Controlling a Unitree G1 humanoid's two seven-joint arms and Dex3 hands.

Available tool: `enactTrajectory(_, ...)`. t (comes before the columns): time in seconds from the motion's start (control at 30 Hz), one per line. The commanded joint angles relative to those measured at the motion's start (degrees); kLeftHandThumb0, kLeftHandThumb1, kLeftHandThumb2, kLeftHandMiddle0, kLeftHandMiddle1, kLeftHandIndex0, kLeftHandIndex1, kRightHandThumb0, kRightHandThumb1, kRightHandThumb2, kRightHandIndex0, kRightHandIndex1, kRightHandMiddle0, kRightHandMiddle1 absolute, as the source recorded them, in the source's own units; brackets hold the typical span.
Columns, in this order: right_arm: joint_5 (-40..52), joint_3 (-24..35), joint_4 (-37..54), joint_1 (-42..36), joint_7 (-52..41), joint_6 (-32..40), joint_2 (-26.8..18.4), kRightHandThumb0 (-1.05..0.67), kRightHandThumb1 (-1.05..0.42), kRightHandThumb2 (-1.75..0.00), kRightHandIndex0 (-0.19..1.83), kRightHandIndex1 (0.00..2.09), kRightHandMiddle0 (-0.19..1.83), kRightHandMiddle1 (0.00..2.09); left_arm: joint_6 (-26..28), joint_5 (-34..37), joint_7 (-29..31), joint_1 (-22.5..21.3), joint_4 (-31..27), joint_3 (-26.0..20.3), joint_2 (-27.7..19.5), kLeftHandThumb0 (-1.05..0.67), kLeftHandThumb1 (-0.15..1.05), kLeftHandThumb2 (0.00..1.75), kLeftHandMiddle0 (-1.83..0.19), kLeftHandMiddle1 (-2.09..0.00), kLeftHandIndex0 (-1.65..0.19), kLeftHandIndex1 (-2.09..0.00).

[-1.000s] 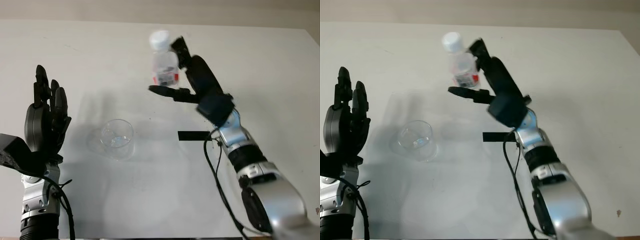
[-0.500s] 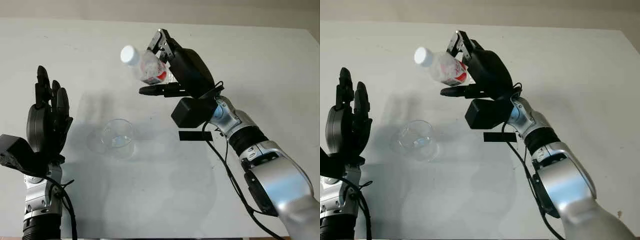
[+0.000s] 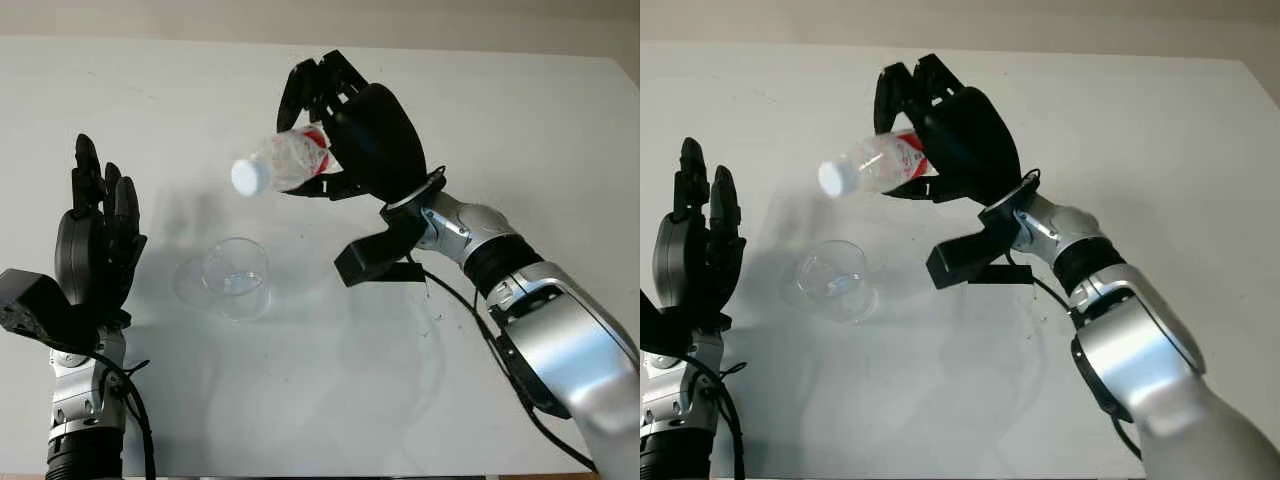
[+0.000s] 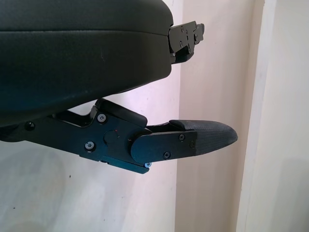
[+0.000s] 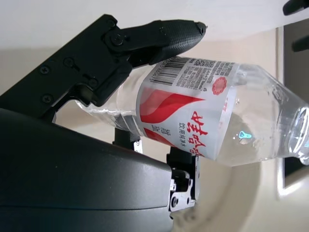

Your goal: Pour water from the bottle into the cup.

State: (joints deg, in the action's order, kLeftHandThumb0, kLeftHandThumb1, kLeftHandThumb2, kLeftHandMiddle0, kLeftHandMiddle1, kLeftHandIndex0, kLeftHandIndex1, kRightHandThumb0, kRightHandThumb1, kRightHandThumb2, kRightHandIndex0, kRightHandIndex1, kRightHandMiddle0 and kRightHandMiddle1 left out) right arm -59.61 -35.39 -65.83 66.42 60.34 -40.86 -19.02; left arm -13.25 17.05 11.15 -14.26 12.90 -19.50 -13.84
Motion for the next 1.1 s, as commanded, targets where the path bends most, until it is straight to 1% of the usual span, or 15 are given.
enactTrajectory(0.0, -1.2, -1.5, -0.5, 2.9, 3.0, 0.1, -0.6, -0.12, -0.77, -0.54, 1.20, 2.09, 0.95, 2.09, -0.5, -0.3, 0.0, -0.4, -0.2, 0.1, -0.3, -0.73, 1.05, 0.49, 0.19, -0.05, 0.19, -0.03)
enactTrajectory(0.07, -2.5, -3.1, -1.1, 3.6, 5.2, 0.5, -0.7, -0.12, -0.77, -0.55, 1.19, 2.09, 0.95, 2.09, -0.3, -0.3, -0.1, -0.4, -0.5, 0.1, -0.3, -0.73, 1.05, 0.49, 0.19, -0.05, 0.19, -0.03)
enactTrajectory(0.13, -4.0, -4.8, -1.5, 4.2, 7.0, 1.0, -0.9, -0.13, -0.72, -0.65, 1.16, 2.09, 0.94, 2.09, -0.2, -0.2, -0.1, -0.3, -0.7, 0.1, -0.3, -0.73, 1.05, 0.49, 0.18, -0.05, 0.18, -0.04)
enactTrajectory(0.17, -4.6, -5.6, -1.7, 4.5, 7.7, 1.1, -1.1, -0.14, -0.66, -0.77, 1.12, 2.09, 0.90, 2.09, -0.2, -0.2, -0.1, -0.4, -0.7, 0.1, -0.3, -0.73, 1.05, 0.49, 0.18, -0.05, 0.18, -0.04)
enactTrajectory(0.2, -5.1, -6.2, -1.8, 4.7, 8.3, 1.2, -1.1, -0.14, -0.64, -0.82, 1.10, 2.09, 0.89, 2.09, -0.3, -0.2, -0.1, -0.4, -0.7, 0.1, -0.3, -0.73, 1.05, 0.49, 0.18, -0.05, 0.18, -0.04)
enactTrajectory(0.27, -6.4, -7.7, -1.8, 5.1, 10.1, 2.1, -1.2, -0.16, -0.62, -0.85, 1.08, 2.09, 0.87, 2.09, -0.4, -0.3, -0.1, -0.5, -0.7, 0.2, -0.2, -0.73, 1.05, 0.49, 0.18, -0.05, 0.18, -0.04)
enactTrajectory(0.47, -8.2, -10.4, -1.7, 5.7, 13.3, 4.3, -1.3, -0.22, -0.74, -0.61, 1.06, 2.09, 0.85, 2.09, -0.5, -0.5, -0.4, -0.6, -0.4, 0.5, -0.1, -0.72, 1.05, 0.49, 0.18, -0.06, 0.18, -0.04)
enactTrajectory(0.6, -9.2, -12.2, -1.3, 6.3, 15.2, 5.3, -1.4, -0.22, -0.76, -0.58, 1.06, 2.09, 0.84, 2.09, -0.5, -0.7, -0.6, -0.6, -0.3, 0.5, -0.1, -0.74, 1.05, 0.48, 0.18, -0.05, 0.19, -0.04)
enactTrajectory(0.73, -10.8, -13.7, -0.9, 6.9, 17.4, 7.0, -1.5, -0.24, -0.77, -0.53, 1.08, 2.09, 0.90, 2.09, -1.2, -0.6, -0.4, -0.6, 0.0, 0.4, 0.0, -0.72, 1.05, 0.49, 0.18, -0.05, 0.19, -0.05)
enactTrajectory(0.87, -12.5, -15.1, -0.3, 7.4, 19.8, 10.2, -1.4, -0.27, -0.81, -0.41, 1.08, 2.09, 0.92, 2.09, -1.3, -0.5, -0.3, -0.7, 0.3, 0.5, 0.0, -0.72, 1.05, 0.50, 0.19, -0.05, 0.19, -0.04)
enactTrajectory(1.07, -13.8, -16.3, 0.8, 7.5, 22.5, 13.5, -1.5, -0.29, -0.83, -0.36, 1.08, 2.09, 0.84, 2.09, -1.2, -0.4, -0.4, -0.7, 0.3, 0.4, 0.1, -0.73, 1.05, 0.49, 0.19, -0.05, 0.19, -0.04)
